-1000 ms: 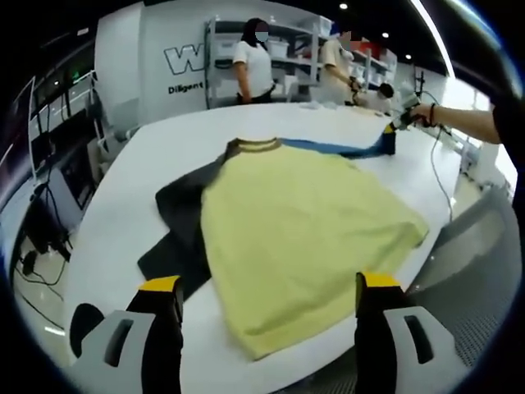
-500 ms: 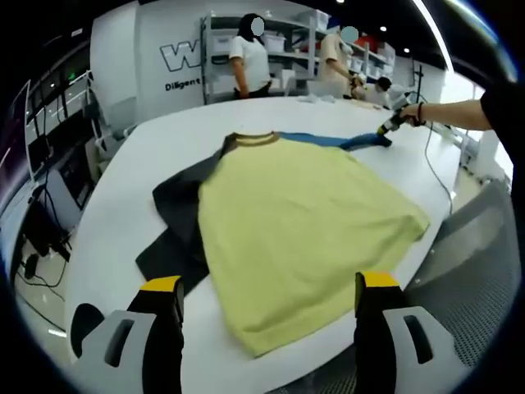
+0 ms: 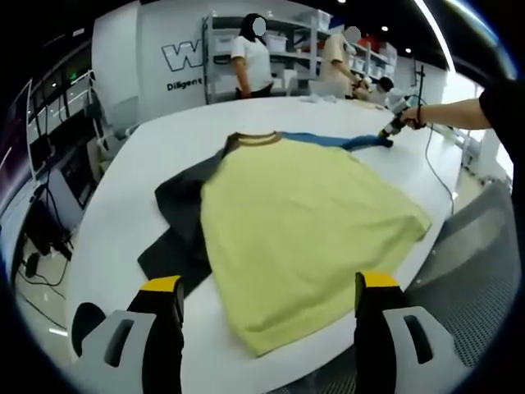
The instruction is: Fold the garment on the visible template until the final outline fits inside the template.
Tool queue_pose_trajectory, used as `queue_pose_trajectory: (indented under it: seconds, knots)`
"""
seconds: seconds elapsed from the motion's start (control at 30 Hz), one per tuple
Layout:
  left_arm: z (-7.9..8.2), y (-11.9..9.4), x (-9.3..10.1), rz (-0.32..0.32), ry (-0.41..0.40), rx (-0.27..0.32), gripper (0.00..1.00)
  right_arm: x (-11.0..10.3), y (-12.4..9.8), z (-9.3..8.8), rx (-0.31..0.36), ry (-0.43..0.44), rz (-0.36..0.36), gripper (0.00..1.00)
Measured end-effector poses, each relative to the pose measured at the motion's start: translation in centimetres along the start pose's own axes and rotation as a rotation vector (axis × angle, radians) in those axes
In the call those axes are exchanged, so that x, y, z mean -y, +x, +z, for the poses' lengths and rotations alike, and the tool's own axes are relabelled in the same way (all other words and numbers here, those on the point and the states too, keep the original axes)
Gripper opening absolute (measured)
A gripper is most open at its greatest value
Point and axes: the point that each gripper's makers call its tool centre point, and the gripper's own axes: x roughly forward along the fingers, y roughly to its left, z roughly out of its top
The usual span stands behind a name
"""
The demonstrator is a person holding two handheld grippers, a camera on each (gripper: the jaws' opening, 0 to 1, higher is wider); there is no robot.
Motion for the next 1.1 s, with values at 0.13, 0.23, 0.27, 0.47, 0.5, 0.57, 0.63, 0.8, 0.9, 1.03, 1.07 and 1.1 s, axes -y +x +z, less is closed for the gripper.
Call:
queue_pose_trajectory:
  seconds: [0.13, 0.23, 0.27, 0.47, 0.5, 0.57, 0.63, 0.8, 0.9, 1.03, 1.07, 1.1]
  knots:
    - [0.2, 0.0, 0.1, -0.002, -0.005, 0.01, 0.84, 0.3, -1.3, 1.0, 0.043, -0.003, -0.009, 0.21]
    - [0.5, 0.0, 0.2, -0.006, -0.008, 0.027, 0.84, 0.2, -2.3, 1.6, 0.069, 0.002, 0.004, 0.33]
    - [0.5, 0.0, 0.2, -0.006, -0.008, 0.027, 0.84, 0.1, -2.7, 1.8, 0.081, 0.006, 0.004, 0.35]
    - [0.7, -0.1, 0.1, -0.003, -0.006, 0.036, 0.84, -1.7, -5.5, 1.8, 0.138, 0.025, 0.041, 0.44]
    - [0.7, -0.1, 0.1, -0.002, -0.007, 0.037, 0.84, -1.5, -5.5, 1.7, 0.138, 0.029, 0.042, 0.46]
    - [0.7, -0.1, 0.1, -0.003, -0.007, 0.039, 0.84, -1.7, -5.8, 1.3, 0.137, 0.028, 0.047, 0.47]
    - [0.7, -0.1, 0.1, -0.005, -0.007, 0.041, 0.84, -2.1, -6.0, 0.6, 0.129, 0.031, 0.054, 0.45]
    - [0.8, -0.1, 0.1, -0.008, -0.003, 0.046, 0.83, -2.2, -6.1, -2.1, 0.087, 0.082, 0.041, 0.42]
    - [0.8, -0.1, 0.1, -0.01, -0.001, 0.046, 0.83, -2.1, -6.3, -3.8, 0.057, 0.158, 0.013, 0.38]
    - [0.8, -0.1, 0.3, -0.016, -0.001, 0.045, 0.82, -2.1, -5.8, -4.8, 0.044, 0.179, 0.017, 0.36]
    - [0.8, -0.1, 0.2, -0.016, 0.003, 0.046, 0.82, -2.1, -5.5, -4.9, 0.046, 0.188, 0.021, 0.35]
    - [0.9, -0.1, 0.3, -0.016, 0.002, 0.047, 0.82, -2.0, -5.2, -5.0, 0.045, 0.201, 0.023, 0.33]
